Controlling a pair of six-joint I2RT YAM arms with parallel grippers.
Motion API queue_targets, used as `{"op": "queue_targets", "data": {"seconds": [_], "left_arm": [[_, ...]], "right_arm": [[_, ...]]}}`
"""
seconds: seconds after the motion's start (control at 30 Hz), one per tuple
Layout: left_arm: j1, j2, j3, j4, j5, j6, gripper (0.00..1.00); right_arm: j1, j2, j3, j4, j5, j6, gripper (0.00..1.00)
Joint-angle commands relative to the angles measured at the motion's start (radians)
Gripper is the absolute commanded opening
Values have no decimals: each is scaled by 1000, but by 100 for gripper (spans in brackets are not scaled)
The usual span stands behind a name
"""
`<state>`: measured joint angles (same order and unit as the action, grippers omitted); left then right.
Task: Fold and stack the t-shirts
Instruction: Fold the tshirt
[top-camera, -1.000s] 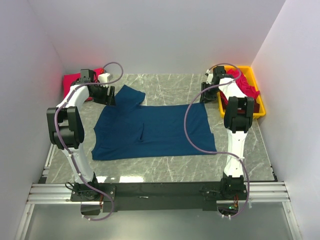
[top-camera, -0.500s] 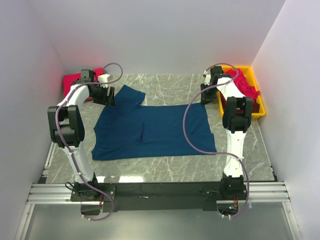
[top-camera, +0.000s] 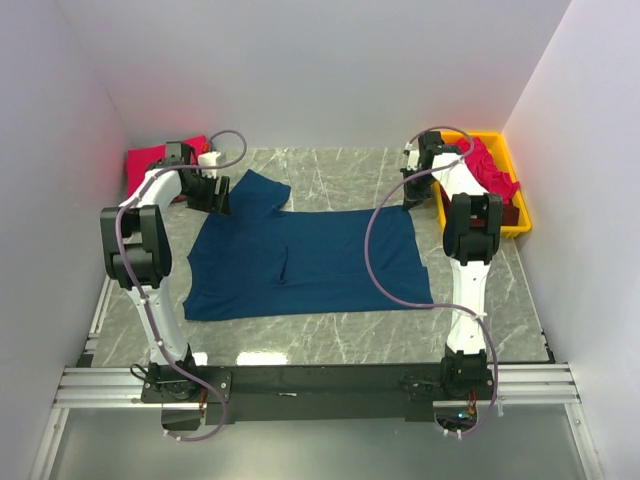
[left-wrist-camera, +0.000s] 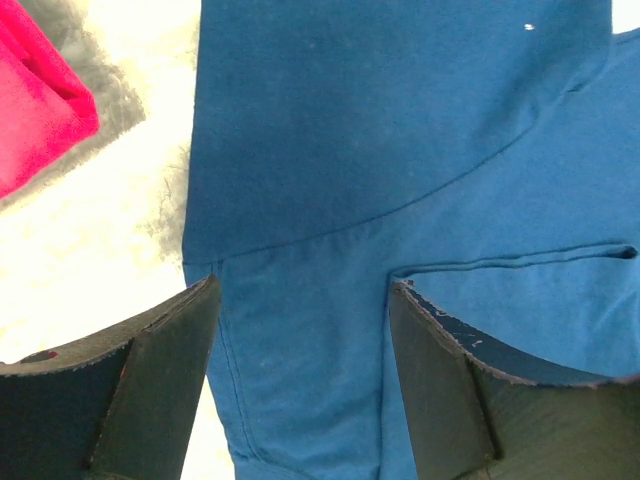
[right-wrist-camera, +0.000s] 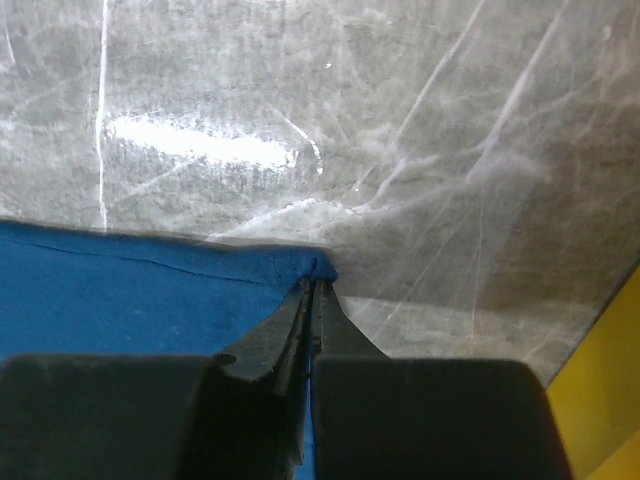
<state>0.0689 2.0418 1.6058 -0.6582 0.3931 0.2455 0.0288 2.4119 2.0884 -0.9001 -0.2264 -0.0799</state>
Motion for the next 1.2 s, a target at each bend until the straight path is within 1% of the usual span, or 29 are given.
{"op": "queue_targets", "data": {"seconds": [0.0,0.17,0.27,0.37,0.53,0.67,0.93,1.03,1.13,1.17], "left_arm": [[5,17,43,25,-16,-3,73],[6,73,95,43,-33,-3,68],[5,118,154,32,-33,4,63],[2,135,172,72,-62,6,59],[-9,196,236,49,-77,17,57],[-15,219,241,65,-91,15,57],[-50,248,223,72,-96,20,52],[-60,259,227,72,-108,24,47],[-64,274,246,65,-112,20,38],[-63,279,250,68,-115,12,29]], "right_arm": [[14,24,29,-39,-5,-15,0],[14,9,6,-20,-13,-20,0],[14,-7,-10,-8,-16,-21,0],[14,-14,-16,-3,-17,-24,0],[14,-11,-5,-6,-21,-18,0],[14,-11,-2,-11,-22,-17,0],[14,-16,-1,-16,-25,-21,0],[14,-19,-2,-14,-28,-24,0],[13,-22,1,-16,-42,-32,0],[14,-23,1,-16,-47,-34,0]]}}
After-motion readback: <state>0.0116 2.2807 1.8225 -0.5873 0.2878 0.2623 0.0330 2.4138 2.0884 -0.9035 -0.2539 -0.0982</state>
